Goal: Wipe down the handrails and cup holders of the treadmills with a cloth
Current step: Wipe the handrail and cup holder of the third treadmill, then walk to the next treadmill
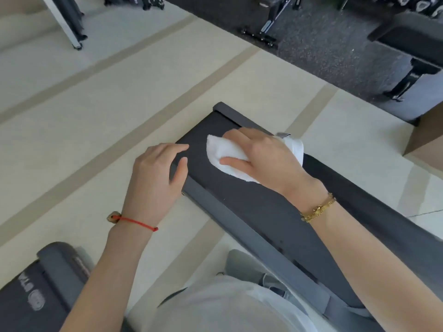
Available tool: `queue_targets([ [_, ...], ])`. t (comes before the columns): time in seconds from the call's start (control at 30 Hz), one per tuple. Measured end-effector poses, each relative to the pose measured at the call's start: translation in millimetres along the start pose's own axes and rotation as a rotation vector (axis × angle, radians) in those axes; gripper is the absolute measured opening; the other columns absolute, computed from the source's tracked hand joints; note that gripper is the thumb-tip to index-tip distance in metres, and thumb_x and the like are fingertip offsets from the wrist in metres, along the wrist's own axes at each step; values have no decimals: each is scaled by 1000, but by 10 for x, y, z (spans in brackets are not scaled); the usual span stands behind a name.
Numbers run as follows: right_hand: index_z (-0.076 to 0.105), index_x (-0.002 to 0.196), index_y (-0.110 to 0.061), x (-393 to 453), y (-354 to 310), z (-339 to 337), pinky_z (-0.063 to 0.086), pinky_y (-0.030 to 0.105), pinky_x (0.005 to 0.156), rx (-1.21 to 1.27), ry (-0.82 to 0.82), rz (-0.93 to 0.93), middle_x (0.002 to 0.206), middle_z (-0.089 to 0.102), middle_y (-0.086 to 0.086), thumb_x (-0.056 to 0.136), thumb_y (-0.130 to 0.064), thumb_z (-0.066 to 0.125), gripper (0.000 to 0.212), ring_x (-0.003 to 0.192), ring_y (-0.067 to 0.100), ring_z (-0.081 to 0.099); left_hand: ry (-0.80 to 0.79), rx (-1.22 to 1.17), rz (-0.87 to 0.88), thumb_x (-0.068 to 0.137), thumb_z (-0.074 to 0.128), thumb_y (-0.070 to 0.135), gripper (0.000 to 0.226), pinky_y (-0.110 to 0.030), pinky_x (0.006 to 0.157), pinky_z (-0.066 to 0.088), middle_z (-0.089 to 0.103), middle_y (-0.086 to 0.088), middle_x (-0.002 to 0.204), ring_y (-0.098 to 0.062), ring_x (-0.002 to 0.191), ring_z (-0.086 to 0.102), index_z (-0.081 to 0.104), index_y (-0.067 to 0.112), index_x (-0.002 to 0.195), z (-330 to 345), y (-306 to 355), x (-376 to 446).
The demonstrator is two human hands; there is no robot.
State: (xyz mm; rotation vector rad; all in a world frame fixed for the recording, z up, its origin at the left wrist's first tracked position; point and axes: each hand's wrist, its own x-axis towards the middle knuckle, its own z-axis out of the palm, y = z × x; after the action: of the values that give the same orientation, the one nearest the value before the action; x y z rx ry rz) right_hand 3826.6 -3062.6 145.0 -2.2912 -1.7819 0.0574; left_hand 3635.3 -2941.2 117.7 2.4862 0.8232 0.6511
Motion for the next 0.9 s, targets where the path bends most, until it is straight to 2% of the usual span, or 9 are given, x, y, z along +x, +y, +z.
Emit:
queue_targets([
  [0.1, 56, 119, -17, 205, -213, 181, 43, 31, 66, 84, -46, -58, 98, 59, -1, 95, -49, 50, 41, 88, 18, 55, 43, 38, -103, 97, 54, 14, 26, -44, 95, 48, 68, -4, 115, -25, 106, 62, 66, 10, 120, -127, -252, -144],
  [0.23, 55, 119, -17, 509, -428, 441, 27, 24, 62, 191, -98, -125, 98, 59, -1, 94, -49, 52, 41, 85, 17, 54, 59, 67, -221, 96, 57, 10, 25, -48, 91, 49, 67, -4, 115, -26, 105, 62, 65, 11, 120, -222, -582, -287],
  [0.4, 55, 120, -18, 1049, -606, 741, 45, 32, 71, 275, -154, -164, 99, 59, -1, 93, -50, 50, 42, 88, 18, 55, 67, 82, -366, 96, 57, 10, 26, -46, 93, 48, 67, -3, 116, -25, 107, 61, 66, 11, 120, -344, -998, -217],
  [0.47, 55, 121, -18, 1346, -686, 830, 47, 34, 74, 310, -150, -169, 100, 60, 0, 93, -50, 52, 43, 89, 19, 56, 89, 102, -402, 95, 58, 9, 26, -45, 93, 49, 67, -5, 115, -26, 106, 62, 66, 10, 120, -426, -1200, -65],
  [0.57, 56, 123, -16, 1868, -828, 934, 46, 29, 74, 352, -147, -195, 101, 61, 0, 92, -50, 53, 46, 89, 18, 57, 139, 133, -467, 95, 58, 9, 26, -39, 94, 48, 68, -4, 115, -25, 105, 62, 67, 11, 119, -592, -1540, 244],
  [0.63, 57, 122, -16, 2239, -900, 990, 40, 21, 72, 356, -147, -212, 102, 62, -1, 92, -49, 55, 45, 89, 17, 57, 162, 143, -501, 94, 58, 8, 26, -36, 93, 47, 68, -3, 114, -25, 105, 62, 67, 11, 119, -687, -1782, 470],
  [0.7, 56, 123, -16, 2614, -927, 1025, 36, 20, 72, 357, -169, -225, 104, 62, 0, 92, -50, 55, 45, 90, 18, 58, 175, 148, -529, 94, 59, 8, 26, -37, 93, 48, 68, -4, 114, -26, 105, 62, 67, 10, 118, -769, -1997, 697],
  [0.8, 55, 124, -17, 3134, -945, 1037, 41, 22, 74, 346, -206, -235, 105, 62, -1, 91, -53, 52, 49, 91, 18, 58, 198, 142, -568, 94, 59, 9, 25, -40, 91, 50, 68, -2, 113, -24, 105, 63, 68, 12, 118, -887, -2252, 1016],
  [0.9, 57, 121, -17, 3565, -935, 1070, 34, 13, 70, 321, -182, -236, 103, 64, -1, 89, -53, 54, 48, 87, 16, 59, 209, 122, -586, 95, 57, 11, 26, -42, 91, 50, 68, -1, 114, -23, 106, 62, 67, 13, 119, -976, -2500, 1317],
])
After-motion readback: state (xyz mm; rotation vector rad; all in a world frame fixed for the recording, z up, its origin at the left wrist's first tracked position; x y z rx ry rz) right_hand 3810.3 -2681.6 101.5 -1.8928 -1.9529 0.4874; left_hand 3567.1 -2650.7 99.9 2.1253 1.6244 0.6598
